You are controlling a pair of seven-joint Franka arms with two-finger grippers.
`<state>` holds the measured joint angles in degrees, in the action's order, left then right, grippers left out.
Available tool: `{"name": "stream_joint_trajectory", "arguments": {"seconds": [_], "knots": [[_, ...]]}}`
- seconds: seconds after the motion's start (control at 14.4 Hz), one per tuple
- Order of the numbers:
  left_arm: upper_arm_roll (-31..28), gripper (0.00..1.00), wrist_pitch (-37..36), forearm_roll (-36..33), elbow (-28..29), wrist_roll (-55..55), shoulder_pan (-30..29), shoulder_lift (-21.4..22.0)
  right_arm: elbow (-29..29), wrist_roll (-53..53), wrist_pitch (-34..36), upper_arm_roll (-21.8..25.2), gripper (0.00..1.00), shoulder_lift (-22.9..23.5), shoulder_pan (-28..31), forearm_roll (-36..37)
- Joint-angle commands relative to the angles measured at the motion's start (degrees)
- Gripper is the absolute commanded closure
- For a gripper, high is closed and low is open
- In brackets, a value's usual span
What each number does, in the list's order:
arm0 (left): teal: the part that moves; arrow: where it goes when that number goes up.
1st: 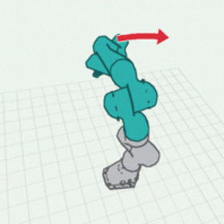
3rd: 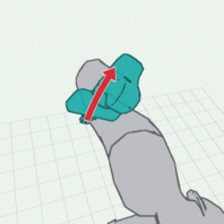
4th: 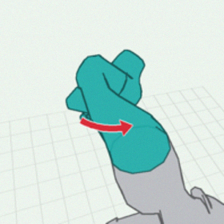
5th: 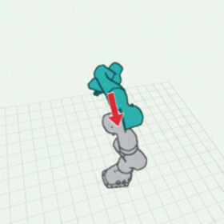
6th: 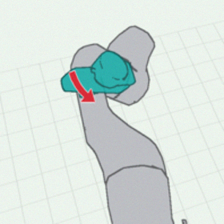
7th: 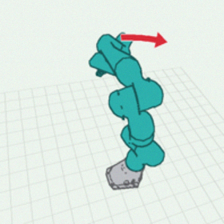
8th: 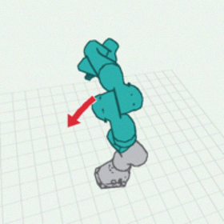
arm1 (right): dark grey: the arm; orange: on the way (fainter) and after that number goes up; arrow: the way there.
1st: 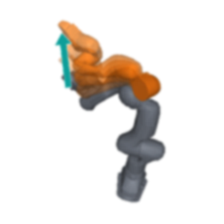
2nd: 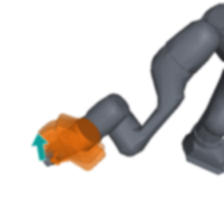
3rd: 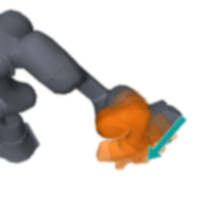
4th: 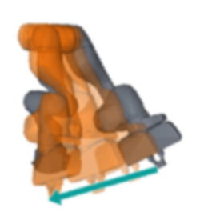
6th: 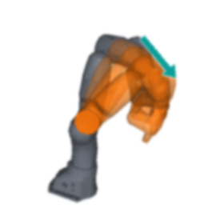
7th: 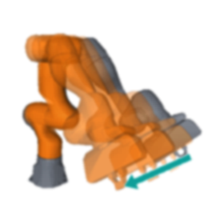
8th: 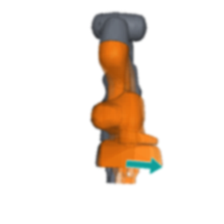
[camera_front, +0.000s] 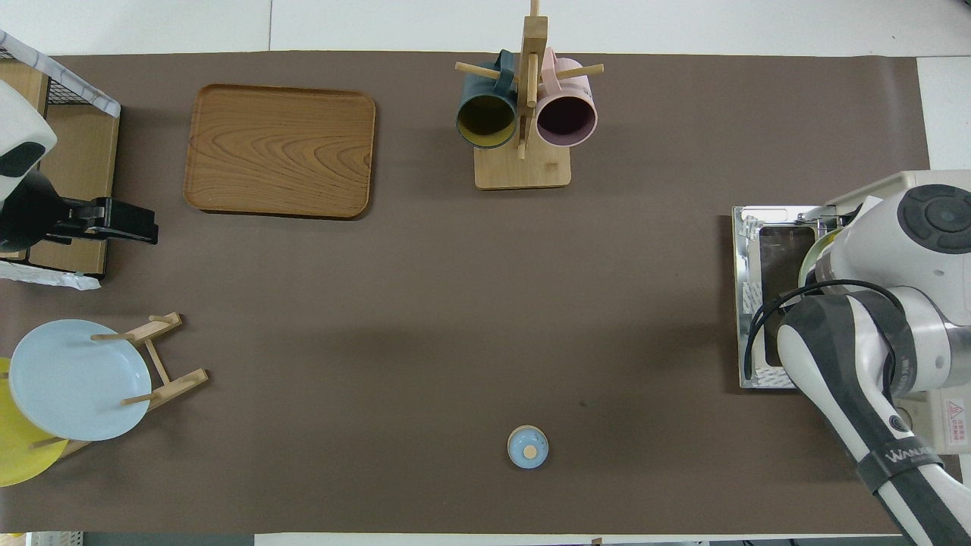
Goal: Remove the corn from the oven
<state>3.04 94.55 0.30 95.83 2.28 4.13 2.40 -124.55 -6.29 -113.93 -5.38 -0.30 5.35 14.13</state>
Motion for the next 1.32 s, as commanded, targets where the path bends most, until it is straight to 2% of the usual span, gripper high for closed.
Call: {"name": "stream_joint_trajectory", "arguments": {"seconds": [0.0,0.21,0.48,0.62,0.69,0.83,0.9,1.04,1.25], "knots": [[-0.14,0.0,1.16,-1.09,1.99,0.01,0.35,1.46,4.56,5.02,7.2,-0.25,1.0,-0.14,-7.34,0.98],[-0.14,0.0,1.16,-1.09,2.08,0.1,0.35,1.46,9.49,13.92,16.62,-0.34,1.0,0.04,-13.67,1.86],[-0.14,0.0,0.99,-1.01,2.17,0.01,0.35,1.55,10.29,20.61,16.64,-0.69,1.0,0.13,-21.23,1.6],[-0.14,0.0,1.24,-1.0,2.26,0.27,0.44,1.64,13.0,23.68,17.52,-0.78,1.0,2.39,-25.63,0.99],[-0.14,0.0,1.33,-0.83,2.26,0.19,0.44,1.64,15.28,26.22,17.78,-0.78,1.0,4.59,-28.44,0.9],[-0.14,0.0,1.42,-0.13,2.43,0.1,0.35,1.64,24.65,34.03,20.84,-0.78,1.0,10.55,-32.67,-2.5],[-0.14,0.0,1.6,0.22,2.87,0.1,0.35,1.64,31.49,38.68,23.12,-0.78,1.0,16.15,-34.6,-3.92],[-0.14,0.0,2.04,0.4,3.22,0.19,0.44,1.64,41.62,46.25,25.07,-0.78,1.0,24.96,-39.25,-3.76],[-0.05,0.0,2.39,0.4,4.19,0.01,0.44,1.64,48.34,52.77,20.27,-0.86,1.0,34.03,-42.51,-4.38]]}}
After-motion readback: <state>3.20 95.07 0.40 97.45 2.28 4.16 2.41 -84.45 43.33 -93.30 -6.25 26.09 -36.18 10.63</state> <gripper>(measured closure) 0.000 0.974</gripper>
